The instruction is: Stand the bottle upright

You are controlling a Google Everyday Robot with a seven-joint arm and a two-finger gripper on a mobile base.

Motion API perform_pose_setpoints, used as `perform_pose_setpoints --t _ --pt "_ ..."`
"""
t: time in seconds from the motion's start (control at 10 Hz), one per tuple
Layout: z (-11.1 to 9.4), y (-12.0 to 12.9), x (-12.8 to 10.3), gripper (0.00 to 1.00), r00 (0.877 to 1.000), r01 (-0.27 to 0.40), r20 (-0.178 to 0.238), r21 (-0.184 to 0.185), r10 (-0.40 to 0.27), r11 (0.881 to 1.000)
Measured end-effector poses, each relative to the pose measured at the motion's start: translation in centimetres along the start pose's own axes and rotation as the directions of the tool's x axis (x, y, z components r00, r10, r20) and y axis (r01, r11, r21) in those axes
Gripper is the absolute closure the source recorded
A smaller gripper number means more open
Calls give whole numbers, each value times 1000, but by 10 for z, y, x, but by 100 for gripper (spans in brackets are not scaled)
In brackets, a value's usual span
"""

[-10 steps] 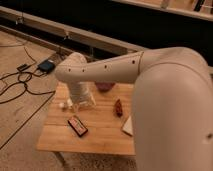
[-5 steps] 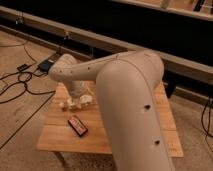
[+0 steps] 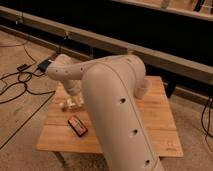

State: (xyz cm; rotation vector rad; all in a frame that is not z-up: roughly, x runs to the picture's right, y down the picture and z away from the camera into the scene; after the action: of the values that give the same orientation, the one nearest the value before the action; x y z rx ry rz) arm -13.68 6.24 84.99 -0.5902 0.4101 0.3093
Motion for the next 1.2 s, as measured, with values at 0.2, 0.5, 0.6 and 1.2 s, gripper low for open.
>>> perform_pose_setpoints --t 0.2,0.5,0.6,1.2 --pt "4 -7 -9 35 991 129 -37 35 -127 991" --pt "11 -13 -23 35 964 261 -72 72 -256 963" --pt "14 -13 -27 35 957 284 -77 71 -279 956" --pt "46 -6 -42 35 935 344 -101 17 -340 939"
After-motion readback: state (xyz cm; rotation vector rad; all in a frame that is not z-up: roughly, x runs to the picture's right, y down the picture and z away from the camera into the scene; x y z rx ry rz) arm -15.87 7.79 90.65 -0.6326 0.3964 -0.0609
